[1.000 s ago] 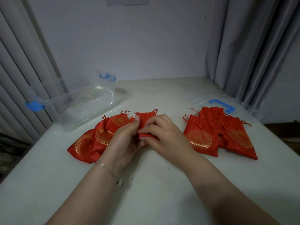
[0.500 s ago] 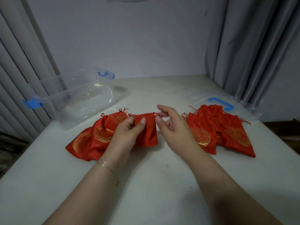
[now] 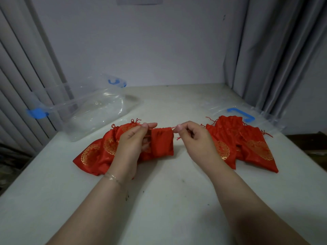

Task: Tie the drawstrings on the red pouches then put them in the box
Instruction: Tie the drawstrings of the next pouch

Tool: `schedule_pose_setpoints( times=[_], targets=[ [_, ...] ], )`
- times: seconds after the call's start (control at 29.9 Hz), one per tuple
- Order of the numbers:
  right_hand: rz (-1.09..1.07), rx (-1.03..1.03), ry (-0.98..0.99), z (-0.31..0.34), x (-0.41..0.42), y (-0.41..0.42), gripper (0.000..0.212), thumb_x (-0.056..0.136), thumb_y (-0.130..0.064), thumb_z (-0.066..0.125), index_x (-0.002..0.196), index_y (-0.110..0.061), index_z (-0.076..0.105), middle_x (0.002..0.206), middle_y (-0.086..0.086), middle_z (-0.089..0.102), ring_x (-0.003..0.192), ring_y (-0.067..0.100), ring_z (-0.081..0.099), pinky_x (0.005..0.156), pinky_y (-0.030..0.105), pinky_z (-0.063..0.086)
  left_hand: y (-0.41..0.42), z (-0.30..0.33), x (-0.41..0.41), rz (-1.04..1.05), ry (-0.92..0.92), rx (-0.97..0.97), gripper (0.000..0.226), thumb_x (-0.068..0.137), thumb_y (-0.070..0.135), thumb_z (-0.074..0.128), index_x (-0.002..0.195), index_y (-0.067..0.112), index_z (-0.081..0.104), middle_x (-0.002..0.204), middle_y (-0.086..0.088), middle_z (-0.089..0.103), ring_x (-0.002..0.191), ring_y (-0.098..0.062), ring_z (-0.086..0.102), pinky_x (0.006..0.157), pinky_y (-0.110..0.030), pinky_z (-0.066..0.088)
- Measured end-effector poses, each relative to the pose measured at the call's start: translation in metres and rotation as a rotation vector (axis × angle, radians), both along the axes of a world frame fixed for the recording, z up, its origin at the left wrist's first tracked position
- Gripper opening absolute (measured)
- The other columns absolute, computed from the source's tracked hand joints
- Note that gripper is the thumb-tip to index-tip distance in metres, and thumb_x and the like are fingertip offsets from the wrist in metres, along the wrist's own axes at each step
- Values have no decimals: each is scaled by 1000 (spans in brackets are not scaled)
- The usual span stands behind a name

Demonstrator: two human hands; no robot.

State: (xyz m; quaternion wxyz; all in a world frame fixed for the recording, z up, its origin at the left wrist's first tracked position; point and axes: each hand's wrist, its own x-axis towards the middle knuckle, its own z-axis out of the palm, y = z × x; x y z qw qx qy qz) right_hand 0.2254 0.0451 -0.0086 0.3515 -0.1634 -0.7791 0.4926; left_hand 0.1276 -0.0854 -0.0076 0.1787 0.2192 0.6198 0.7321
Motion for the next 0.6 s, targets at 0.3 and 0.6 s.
schedule_pose_setpoints(
  times=[0.3, 0.6],
  targets=[
    [-111, -133, 9, 8, 4, 7, 24, 94, -20, 54, 76, -15, 67, 87, 27, 64, 59, 18, 49, 48, 9, 32, -10, 12, -1, -5, 264, 52, 39, 101, 26, 41, 69, 7, 54, 93, -1, 75, 98, -12, 68, 90, -28, 49],
    [114, -274, -298, 5, 5, 1, 23, 93, -25, 56, 88, -8, 71, 37, -20, 47, 39, -4, 43, 44, 11, 35, -14, 18, 7, -188, 159, 243, 34, 90, 22, 50, 62, 14, 69, 73, -9, 70, 83, -30, 69, 79, -30, 53]
  ],
)
